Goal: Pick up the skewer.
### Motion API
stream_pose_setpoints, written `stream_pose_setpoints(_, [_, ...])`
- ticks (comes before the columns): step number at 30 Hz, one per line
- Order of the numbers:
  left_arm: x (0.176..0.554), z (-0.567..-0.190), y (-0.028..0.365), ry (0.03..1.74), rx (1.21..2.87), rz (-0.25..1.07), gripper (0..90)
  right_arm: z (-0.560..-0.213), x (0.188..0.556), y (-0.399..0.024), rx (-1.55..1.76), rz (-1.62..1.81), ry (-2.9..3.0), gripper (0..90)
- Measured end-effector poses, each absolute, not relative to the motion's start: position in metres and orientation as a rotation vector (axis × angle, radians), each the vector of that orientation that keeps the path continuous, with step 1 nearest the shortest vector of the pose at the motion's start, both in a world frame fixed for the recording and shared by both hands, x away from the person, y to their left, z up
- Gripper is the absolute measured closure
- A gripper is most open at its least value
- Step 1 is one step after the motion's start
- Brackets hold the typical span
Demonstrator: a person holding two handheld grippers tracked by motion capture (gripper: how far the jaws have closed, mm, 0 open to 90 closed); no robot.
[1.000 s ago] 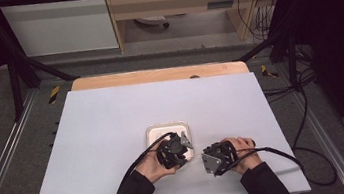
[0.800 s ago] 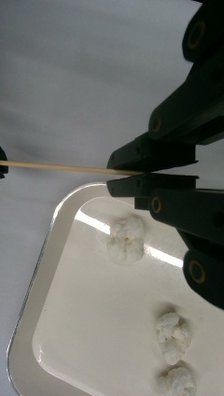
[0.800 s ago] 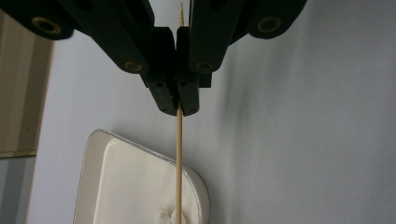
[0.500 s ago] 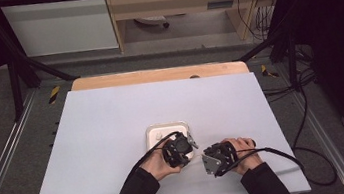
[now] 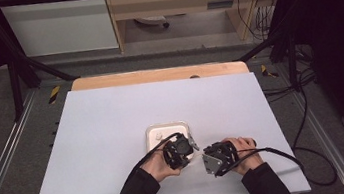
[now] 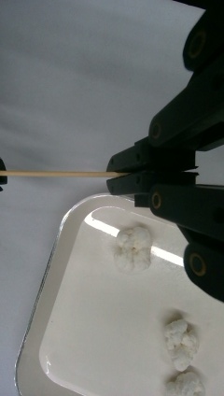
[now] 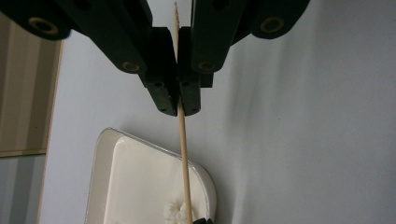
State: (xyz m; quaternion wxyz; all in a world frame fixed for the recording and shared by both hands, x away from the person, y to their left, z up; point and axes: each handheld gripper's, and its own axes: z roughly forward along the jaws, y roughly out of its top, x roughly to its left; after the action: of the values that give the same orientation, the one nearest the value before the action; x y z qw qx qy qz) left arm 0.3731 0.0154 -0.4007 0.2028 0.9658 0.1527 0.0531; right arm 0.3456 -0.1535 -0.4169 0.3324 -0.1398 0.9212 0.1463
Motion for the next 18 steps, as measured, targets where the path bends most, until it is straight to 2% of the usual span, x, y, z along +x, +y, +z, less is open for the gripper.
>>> stream_pose_setpoints(3, [0.373, -0.399, 0.018, 0.421, 2.698, 0.165, 89.2, -0.415, 0.346, -0.155, -0.333, 0.421, 2.398, 83.7])
stream_pose_setpoints(7, [0.374, -0.396, 0.028, 0.448, 2.672, 0.18, 89.2, -0.41, 0.347, -0.162, -0.208, 0.495, 2.425, 65.5])
stream_pose_setpoints(13, [0.376, -0.393, 0.044, 0.483, 2.651, 0.194, 89.2, -0.407, 0.354, -0.178, 0.115, 0.655, 2.443, 43.4])
stream_pose_setpoints(18, [0.375, -0.394, 0.053, 0.505, 2.637, 0.196, 89.2, -0.41, 0.359, -0.187, 0.316, 0.746, 2.45, 30.0])
